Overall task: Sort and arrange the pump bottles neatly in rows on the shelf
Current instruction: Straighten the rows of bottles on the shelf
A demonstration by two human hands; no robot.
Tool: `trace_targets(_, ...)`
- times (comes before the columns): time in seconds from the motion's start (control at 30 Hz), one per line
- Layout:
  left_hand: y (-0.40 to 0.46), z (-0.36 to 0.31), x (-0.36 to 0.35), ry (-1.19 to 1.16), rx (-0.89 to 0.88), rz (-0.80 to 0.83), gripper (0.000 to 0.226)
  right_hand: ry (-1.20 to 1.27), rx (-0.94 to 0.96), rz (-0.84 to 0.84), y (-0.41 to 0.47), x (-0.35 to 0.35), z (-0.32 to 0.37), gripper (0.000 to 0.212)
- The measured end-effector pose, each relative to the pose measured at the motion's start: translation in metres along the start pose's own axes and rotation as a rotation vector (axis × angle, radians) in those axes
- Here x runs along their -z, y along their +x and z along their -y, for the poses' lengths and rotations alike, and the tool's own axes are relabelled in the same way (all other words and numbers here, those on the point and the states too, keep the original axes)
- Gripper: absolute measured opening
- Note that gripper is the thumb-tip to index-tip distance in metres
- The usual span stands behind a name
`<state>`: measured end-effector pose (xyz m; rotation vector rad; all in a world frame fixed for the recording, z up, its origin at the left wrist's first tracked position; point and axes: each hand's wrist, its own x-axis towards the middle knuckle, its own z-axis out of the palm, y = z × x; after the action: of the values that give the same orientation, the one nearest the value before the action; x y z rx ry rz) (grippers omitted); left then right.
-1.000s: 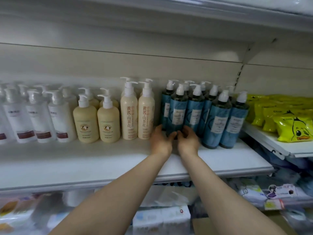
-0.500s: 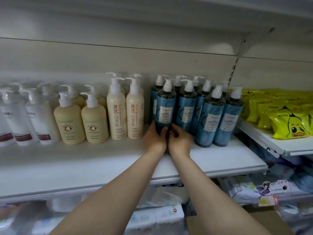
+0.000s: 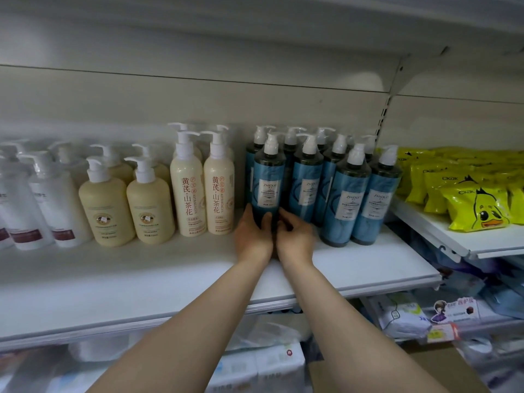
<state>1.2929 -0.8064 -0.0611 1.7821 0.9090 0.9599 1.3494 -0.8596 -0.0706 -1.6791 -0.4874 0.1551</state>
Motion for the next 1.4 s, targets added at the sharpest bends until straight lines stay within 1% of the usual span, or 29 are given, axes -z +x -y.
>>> trace_targets(0.27,-0.001,0.001,0.0,-0.003,-0.009,0.003,0.042,0.013,-0.006,0.005,-0.002,-0.001,0.001,0.038)
trace_targets(0.37,-0.003,-0.001,-0.001,-0.012,-0.013,0.016,0.048,0.03,-0.005,0.009,-0.004,0.002,0.006,0.037)
trace_targets(0.5,-0.021,-0.014,-0.002,-0.072,-0.046,-0.017,0.063,0.124,0.017,-0.049,-0.015,0.018,0.016,0.037)
trace_targets(0.57,-0.03,-0.021,-0.002,-0.087,-0.084,-0.064,0.061,0.164,0.021,-0.081,-0.021,0.028,0.019,0.034)
trace_targets(0.63,-0.038,-0.027,-0.004,-0.117,-0.112,-0.093,0.054,0.172,0.039,-0.169,-0.027,0.04,0.018,0.03)
trace_targets(0.67,-0.042,-0.029,-0.007,-0.136,-0.115,-0.078,0.05,0.173,0.054,-0.241,-0.029,0.047,0.017,0.027)
trace_targets(0.77,-0.05,-0.035,-0.017,-0.162,-0.099,0.037,0.04,0.178,0.114,-0.466,-0.029,0.069,0.015,0.022)
trace_targets(0.83,-0.05,-0.039,-0.026,-0.17,-0.066,0.144,0.039,0.126,0.11,-0.546,-0.019,0.081,0.012,0.025)
trace_targets(0.9,-0.049,-0.044,-0.036,-0.188,-0.02,0.233,0.041,0.063,0.058,-0.53,-0.008,0.091,0.009,0.031)
trace_targets(0.97,-0.05,-0.049,-0.043,-0.229,0.027,0.284,0.045,0.05,0.02,-0.451,-0.003,0.099,0.005,0.038)
trace_targets(1.03,-0.05,-0.052,-0.047,-0.258,0.051,0.312,0.049,0.02,0.014,-0.375,-0.001,0.105,0.002,0.041)
trace_targets(1.2,-0.047,-0.054,-0.058,-0.314,0.086,0.345,0.052,-0.015,0.013,-0.318,0.002,0.115,0.002,0.039)
trace_targets(1.33,-0.05,-0.052,-0.069,-0.312,0.082,0.382,0.048,-0.033,0.005,-0.281,0.0,0.122,0.0,0.037)
trace_targets(1.4,-0.052,-0.052,-0.073,-0.296,0.075,0.348,0.046,-0.032,-0.004,-0.266,0.001,0.123,-0.001,0.037)
